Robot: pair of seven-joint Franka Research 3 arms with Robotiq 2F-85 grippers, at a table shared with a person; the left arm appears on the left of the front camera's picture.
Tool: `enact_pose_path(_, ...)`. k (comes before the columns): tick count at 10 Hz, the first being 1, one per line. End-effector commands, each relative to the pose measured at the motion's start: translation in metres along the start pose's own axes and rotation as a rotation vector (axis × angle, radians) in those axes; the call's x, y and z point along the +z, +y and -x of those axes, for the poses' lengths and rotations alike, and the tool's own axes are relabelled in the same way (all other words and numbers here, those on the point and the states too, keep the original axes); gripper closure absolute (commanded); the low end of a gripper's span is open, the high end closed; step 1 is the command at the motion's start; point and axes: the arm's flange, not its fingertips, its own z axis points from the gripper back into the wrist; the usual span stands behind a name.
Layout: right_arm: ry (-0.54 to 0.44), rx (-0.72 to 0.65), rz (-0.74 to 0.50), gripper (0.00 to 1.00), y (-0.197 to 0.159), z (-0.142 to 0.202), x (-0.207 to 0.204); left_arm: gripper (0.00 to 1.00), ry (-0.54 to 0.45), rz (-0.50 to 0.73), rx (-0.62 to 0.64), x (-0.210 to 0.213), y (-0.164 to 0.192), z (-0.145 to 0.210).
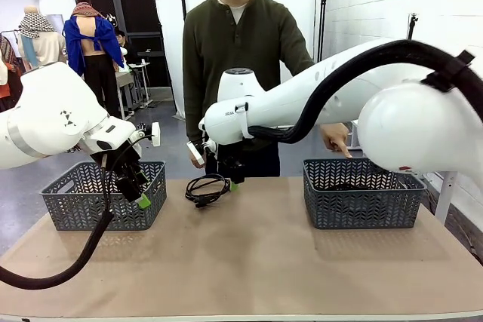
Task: Organize the cables according to human instructions.
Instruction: Pick up a bundle of cables and place it in the basket indicated by the human.
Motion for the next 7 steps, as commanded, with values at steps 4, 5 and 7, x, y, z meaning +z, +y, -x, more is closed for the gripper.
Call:
enact_pose_path(4,0.011,0.045,-0.046,0.00,-0.033,0.000,-0.032,0.00,0.008,0.008,0.000,0.003,0.000,-0.001)
enact_pose_path(5,0.016,0.050,-0.054,0.00,-0.036,-0.001,-0.039,0.00,0.008,0.008,0.000,0.003,0.000,-0.001)
enact_pose_path(7,0.032,0.038,-0.062,0.00,-0.042,-0.001,-0.050,0.00,0.008,0.008,0.000,0.003,0.000,-0.001)
